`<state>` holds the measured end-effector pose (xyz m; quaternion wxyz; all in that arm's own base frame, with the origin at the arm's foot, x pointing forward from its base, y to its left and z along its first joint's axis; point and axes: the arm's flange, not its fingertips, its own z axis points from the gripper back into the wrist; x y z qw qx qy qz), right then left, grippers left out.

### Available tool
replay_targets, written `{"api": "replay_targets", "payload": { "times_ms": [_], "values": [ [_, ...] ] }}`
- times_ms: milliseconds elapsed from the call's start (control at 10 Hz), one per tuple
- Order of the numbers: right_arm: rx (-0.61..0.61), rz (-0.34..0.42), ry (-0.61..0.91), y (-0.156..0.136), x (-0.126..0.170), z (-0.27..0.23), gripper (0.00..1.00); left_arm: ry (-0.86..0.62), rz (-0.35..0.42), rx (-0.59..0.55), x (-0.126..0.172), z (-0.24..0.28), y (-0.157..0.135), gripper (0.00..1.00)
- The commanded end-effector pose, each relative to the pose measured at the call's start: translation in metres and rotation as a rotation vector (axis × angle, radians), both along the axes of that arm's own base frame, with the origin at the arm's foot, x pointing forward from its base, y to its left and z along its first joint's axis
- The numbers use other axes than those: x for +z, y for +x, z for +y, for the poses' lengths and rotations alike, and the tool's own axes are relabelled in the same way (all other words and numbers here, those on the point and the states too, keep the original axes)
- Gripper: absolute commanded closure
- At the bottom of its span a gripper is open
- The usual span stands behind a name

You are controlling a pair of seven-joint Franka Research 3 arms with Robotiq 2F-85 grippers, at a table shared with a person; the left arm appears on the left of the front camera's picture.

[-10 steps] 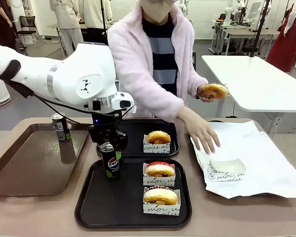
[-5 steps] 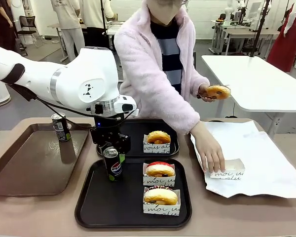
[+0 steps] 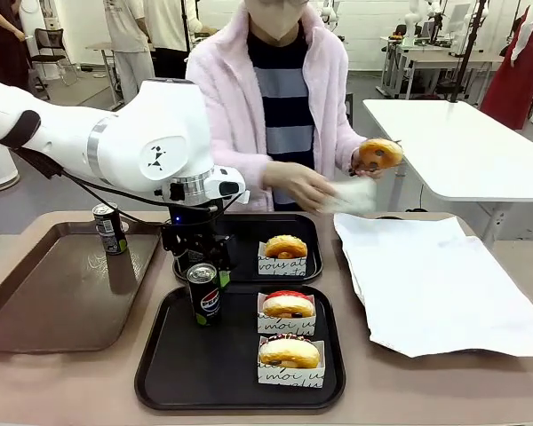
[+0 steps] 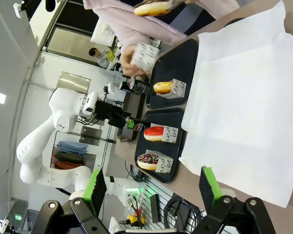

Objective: Set up donuts and drinks on trays.
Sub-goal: Pick up one Pepsi coke from the Handle tray and place it on the Flat Tray without a Pepsi coke.

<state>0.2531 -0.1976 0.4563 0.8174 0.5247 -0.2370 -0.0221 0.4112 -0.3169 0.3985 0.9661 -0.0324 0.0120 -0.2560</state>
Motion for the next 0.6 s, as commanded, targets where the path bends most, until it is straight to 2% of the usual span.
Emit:
{"api": "replay_targets", "payload": {
  "times_ms": [0,100,300,500],
  "values": [
    [0.006,-0.007,0.006,-0.001,0.001,-0.002,0.00,-0.021,0.013,0.041,0.004,0.000,-0.004,0.00],
    [0.006,-0.007,0.006,-0.001,0.001,-0.002,0.00,-0.029,0.003,0.041,0.010,0.000,-0.007,0.00],
    [0.006,-0.007,0.006,-0.001,0.001,-0.002,0.00,-0.064,-0.051,0.077,0.038,0.000,-0.028,0.00],
    [0.006,-0.007,0.006,-0.001,0.001,-0.002,0.00,-0.077,-0.045,0.085,0.056,0.005,-0.047,0.00]
  ]
}}
